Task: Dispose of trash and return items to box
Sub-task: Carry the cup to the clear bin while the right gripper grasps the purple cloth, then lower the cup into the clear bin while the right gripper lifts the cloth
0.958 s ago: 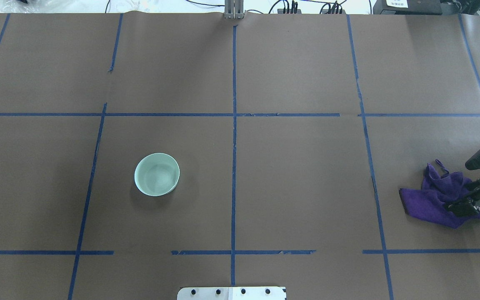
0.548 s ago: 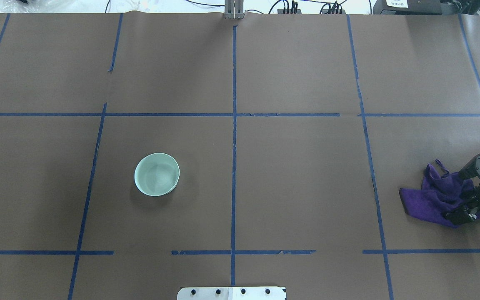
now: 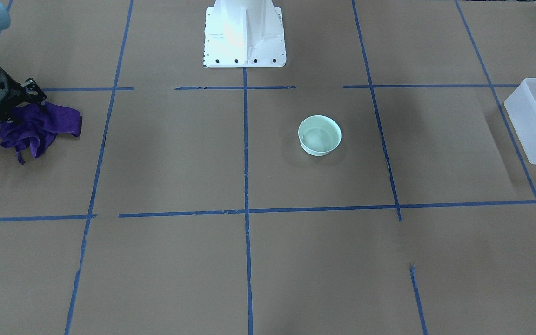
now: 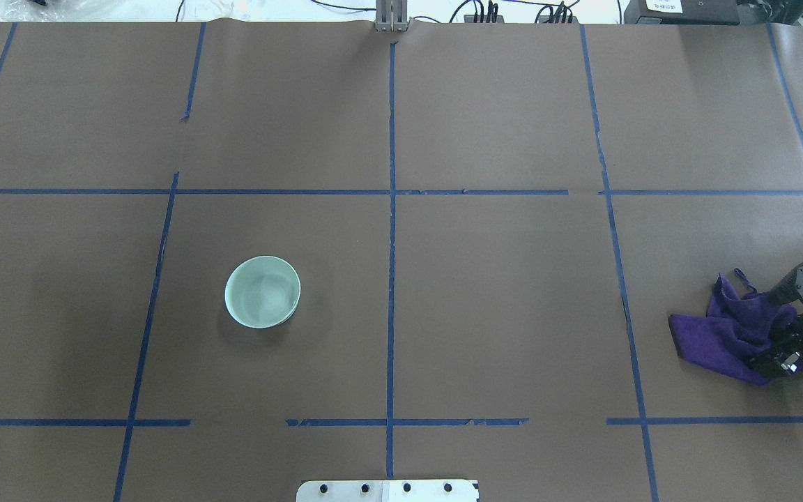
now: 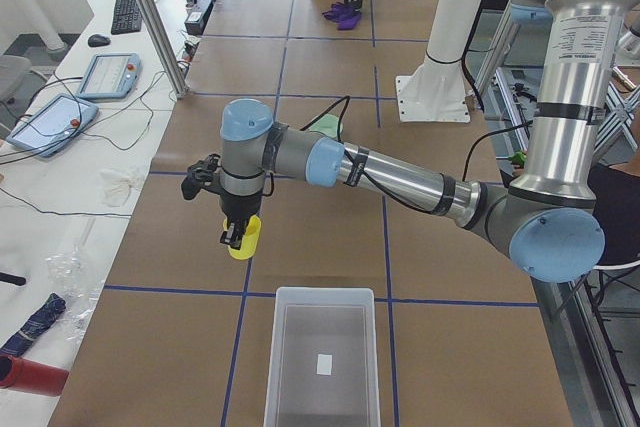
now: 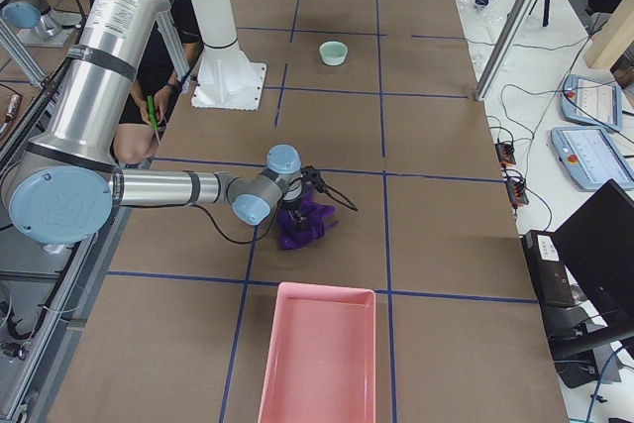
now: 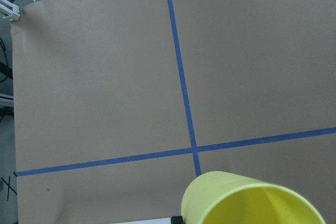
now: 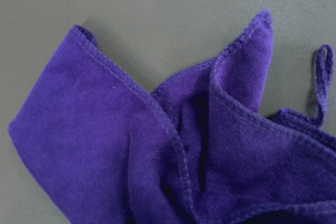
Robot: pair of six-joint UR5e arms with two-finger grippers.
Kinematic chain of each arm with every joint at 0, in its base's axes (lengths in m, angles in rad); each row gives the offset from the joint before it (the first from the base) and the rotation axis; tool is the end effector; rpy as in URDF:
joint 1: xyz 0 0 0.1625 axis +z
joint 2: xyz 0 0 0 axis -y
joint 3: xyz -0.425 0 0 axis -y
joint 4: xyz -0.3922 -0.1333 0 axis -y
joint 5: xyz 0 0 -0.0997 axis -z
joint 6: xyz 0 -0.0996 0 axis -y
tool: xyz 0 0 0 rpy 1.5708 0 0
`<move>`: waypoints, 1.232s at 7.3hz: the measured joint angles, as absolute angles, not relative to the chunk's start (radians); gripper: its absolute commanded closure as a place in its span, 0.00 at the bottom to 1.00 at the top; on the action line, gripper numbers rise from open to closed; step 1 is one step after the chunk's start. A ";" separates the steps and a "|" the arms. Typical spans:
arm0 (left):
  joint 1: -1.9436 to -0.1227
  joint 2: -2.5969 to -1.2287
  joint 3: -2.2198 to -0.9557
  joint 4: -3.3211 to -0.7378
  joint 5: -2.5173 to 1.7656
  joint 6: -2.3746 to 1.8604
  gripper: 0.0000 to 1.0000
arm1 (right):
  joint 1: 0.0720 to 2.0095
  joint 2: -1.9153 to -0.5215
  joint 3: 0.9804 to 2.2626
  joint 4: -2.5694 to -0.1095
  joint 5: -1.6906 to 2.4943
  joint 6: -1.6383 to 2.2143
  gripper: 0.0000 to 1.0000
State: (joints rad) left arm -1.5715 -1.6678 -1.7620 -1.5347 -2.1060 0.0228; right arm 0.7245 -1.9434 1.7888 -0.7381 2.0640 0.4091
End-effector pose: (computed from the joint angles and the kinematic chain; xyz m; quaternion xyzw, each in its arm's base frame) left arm -0.0829 -0.5350 0.5321 0.1243 0.2609 0.0438 0.9563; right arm -0.2166 -0.3067 0.6245 0.1258 -0.3757 -0.2776 0.8752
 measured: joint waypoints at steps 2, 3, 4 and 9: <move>-1.581 -1.670 -1.749 -1.538 -2.077 0.043 1.00 | 0.728 -1.945 1.793 -0.739 2.065 0.409 1.00; -1.582 -1.670 -1.746 -1.538 -2.073 0.045 1.00 | 0.730 -1.946 1.798 -0.738 2.067 0.409 1.00; -1.583 -1.667 -1.741 -1.539 -2.072 0.046 1.00 | 0.736 -1.948 1.808 -0.739 2.077 0.409 1.00; -1.585 -1.577 -1.678 -1.545 -2.079 0.091 1.00 | 1.082 -1.946 1.859 -0.776 2.394 0.408 1.00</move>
State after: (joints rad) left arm -1.5846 -1.5775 -1.6777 -1.5450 -2.0788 0.0906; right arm 1.0815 -1.9460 1.8587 -0.7761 2.3943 0.4081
